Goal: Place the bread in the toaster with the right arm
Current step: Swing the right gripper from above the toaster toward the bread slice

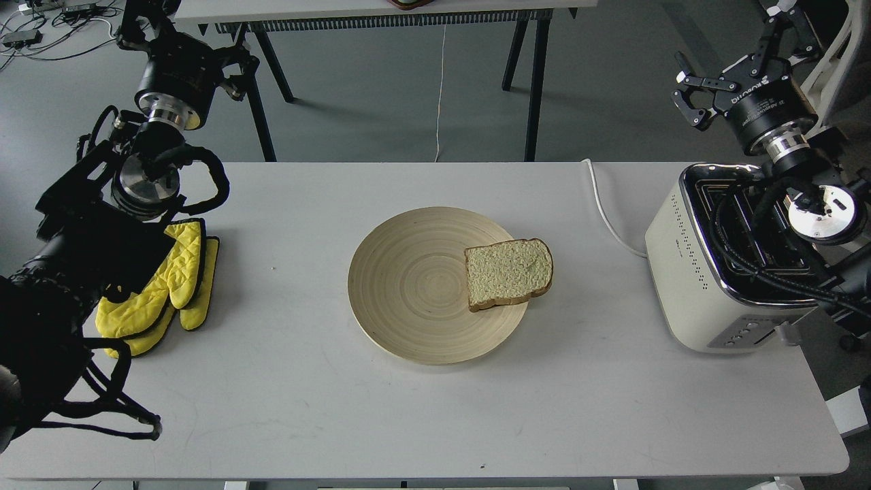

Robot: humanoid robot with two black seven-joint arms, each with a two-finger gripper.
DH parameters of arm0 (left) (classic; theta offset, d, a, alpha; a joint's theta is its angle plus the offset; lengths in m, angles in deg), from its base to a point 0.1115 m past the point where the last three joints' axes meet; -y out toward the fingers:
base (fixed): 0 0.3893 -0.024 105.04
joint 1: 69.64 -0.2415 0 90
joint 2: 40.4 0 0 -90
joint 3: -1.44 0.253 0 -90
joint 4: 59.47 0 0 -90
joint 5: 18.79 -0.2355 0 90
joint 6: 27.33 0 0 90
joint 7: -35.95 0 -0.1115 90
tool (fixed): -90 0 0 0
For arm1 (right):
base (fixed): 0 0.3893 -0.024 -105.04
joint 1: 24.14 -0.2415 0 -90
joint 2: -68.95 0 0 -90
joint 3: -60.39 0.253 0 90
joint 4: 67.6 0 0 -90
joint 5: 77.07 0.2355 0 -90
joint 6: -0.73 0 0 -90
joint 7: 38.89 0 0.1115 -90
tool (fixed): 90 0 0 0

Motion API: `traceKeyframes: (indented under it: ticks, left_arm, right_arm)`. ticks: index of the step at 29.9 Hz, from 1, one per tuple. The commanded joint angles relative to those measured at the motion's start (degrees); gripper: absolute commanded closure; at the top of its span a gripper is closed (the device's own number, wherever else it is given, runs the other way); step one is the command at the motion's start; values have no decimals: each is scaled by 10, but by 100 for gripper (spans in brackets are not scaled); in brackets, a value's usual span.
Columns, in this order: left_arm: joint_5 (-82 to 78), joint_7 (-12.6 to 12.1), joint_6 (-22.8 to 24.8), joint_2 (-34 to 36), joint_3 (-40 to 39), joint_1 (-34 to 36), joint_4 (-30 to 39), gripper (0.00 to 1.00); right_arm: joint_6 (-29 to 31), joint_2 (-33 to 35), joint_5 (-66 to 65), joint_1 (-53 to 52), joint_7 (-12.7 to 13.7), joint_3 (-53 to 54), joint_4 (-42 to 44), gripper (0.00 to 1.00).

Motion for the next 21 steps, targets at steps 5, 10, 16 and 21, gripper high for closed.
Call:
traceKeyframes:
  ticks: [5, 10, 16, 21]
  left_arm:
    - [-1, 0, 0, 1, 1, 1, 0, 0]
    - [0, -1, 0, 1, 1, -2, -1, 0]
    - [0, 0, 0, 0, 1, -4, -1, 0]
    - [0, -1, 0, -1, 1, -5, -1, 0]
  right_arm:
    - [0, 6, -1, -6, -1, 1, 0, 1]
    - [0, 22, -1, -23, 0, -6, -11, 1]
    - [0, 93, -10, -86, -1, -100, -63, 1]
    - [-42, 151, -86, -174, 3, -244, -168, 1]
